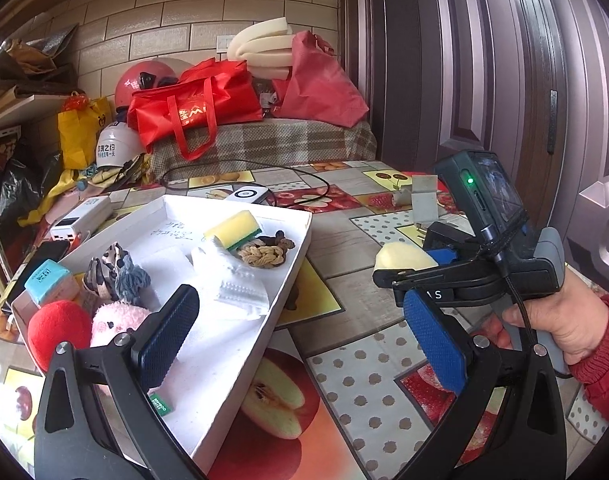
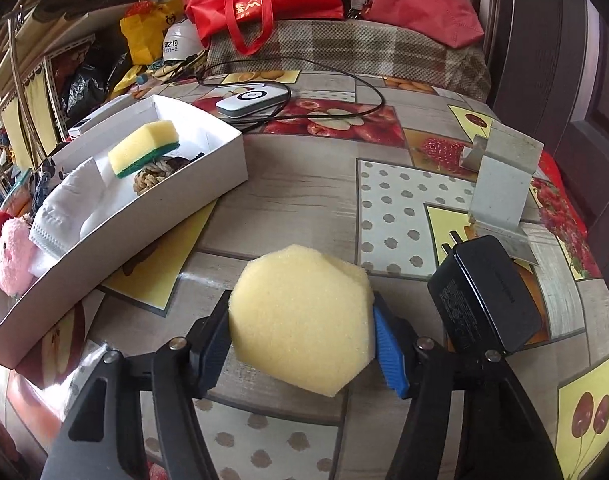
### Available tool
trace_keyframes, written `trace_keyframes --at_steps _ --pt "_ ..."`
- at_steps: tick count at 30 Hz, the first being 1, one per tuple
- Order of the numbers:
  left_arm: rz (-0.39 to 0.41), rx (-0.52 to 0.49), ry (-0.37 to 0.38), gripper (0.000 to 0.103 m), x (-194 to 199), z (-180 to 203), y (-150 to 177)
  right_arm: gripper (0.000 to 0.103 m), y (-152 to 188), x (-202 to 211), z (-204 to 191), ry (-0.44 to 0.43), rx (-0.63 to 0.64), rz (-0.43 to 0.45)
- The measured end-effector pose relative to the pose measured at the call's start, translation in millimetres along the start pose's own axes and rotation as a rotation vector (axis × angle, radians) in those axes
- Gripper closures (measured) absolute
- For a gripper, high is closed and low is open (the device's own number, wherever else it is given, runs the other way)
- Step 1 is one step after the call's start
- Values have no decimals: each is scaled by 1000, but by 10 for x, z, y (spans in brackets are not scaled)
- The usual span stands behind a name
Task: Organize soft objects
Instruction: 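Carry the yellow sponge with the right gripper over the tray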
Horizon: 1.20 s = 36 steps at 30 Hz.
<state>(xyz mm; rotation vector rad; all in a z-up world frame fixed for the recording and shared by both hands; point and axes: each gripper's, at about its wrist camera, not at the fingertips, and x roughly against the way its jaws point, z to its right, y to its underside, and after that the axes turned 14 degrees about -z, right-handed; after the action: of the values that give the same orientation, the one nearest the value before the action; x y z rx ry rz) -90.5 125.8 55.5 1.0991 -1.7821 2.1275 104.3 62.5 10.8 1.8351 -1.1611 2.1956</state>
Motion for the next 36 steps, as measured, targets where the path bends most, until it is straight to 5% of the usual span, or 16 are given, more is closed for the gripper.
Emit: trace_keyframes --at_steps 14,22,36 --pt "38 6 -17 0 64 -13 29 39 570 843 47 35 -84 468" --pt "82 10 -29 0 169 -31 77 39 878 1047 -243 -4 -17 508" --pt "75 41 -74 0 316 -336 208 39 841 992 -668 -46 93 509"
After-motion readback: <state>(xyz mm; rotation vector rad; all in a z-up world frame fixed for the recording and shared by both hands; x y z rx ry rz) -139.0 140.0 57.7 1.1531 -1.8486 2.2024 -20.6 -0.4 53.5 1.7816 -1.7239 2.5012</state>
